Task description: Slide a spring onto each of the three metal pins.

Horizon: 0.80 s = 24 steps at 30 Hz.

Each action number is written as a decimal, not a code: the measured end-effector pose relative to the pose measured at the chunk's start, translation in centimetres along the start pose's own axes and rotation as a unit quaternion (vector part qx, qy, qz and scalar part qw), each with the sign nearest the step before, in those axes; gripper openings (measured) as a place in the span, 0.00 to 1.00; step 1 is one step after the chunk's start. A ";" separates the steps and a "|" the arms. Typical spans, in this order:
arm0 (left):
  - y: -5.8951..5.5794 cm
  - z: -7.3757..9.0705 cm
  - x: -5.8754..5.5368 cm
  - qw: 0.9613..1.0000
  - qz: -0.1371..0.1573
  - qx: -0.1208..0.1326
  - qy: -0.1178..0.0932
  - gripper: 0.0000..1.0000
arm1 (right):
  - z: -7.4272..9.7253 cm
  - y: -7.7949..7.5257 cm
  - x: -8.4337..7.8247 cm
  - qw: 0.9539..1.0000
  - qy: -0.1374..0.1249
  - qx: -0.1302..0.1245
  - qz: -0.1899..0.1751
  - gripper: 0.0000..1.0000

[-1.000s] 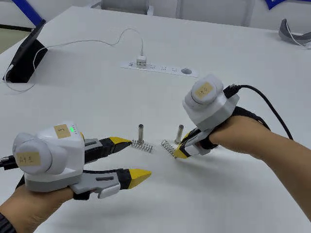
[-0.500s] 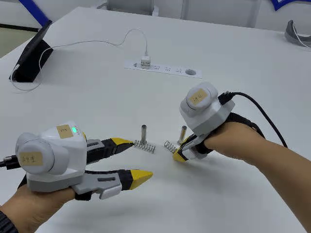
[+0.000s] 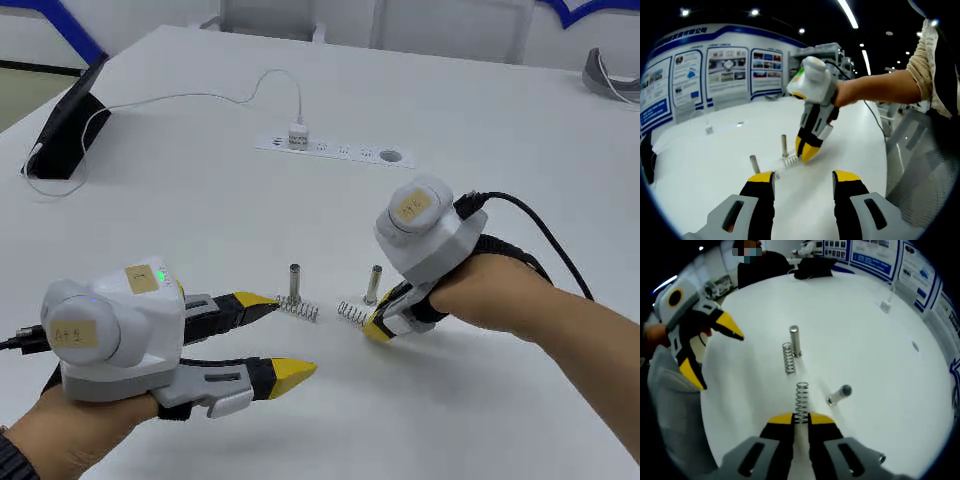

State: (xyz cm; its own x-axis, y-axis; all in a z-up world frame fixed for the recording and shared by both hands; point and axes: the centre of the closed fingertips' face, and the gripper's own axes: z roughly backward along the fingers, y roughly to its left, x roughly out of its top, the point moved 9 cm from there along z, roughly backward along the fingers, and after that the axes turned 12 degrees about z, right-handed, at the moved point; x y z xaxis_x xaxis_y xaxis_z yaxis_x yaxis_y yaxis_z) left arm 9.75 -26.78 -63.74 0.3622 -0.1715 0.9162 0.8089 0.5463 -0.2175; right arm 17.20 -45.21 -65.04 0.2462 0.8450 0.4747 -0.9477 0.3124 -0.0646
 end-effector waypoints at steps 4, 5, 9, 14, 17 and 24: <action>-0.1 -0.4 0.2 1.000 -0.006 -0.007 0.003 0.47 | 1.2 0.5 0.1 1.000 -0.006 0.012 0.018 0.12; -0.1 -0.6 0.2 1.000 -0.008 -0.009 0.004 0.46 | 1.6 0.7 0.2 1.000 -0.008 0.014 0.025 0.12; -0.4 -1.2 0.3 1.000 -0.017 -0.021 0.010 0.45 | 2.8 1.6 0.4 0.998 -0.010 0.032 0.052 0.12; -0.7 -2.1 0.6 0.999 -0.030 -0.038 0.018 0.43 | 3.9 2.7 0.6 0.995 -0.007 0.049 0.086 0.12; -0.8 -2.5 0.7 0.998 -0.038 -0.047 0.024 0.41 | 4.6 3.1 0.9 0.993 -0.005 0.056 0.105 0.12; -1.3 -3.2 1.0 0.996 -0.057 -0.068 0.031 0.37 | 5.5 3.8 1.6 0.987 -0.002 0.072 0.145 0.12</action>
State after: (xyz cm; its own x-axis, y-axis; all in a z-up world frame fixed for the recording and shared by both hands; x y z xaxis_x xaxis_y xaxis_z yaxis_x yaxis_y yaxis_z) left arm 10.56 -30.23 -63.60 0.2882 -0.2791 0.9160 0.9006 0.4041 -0.1602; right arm 12.86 -45.03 -59.65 -0.0410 0.8878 0.4583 -0.9973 -0.0084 -0.0731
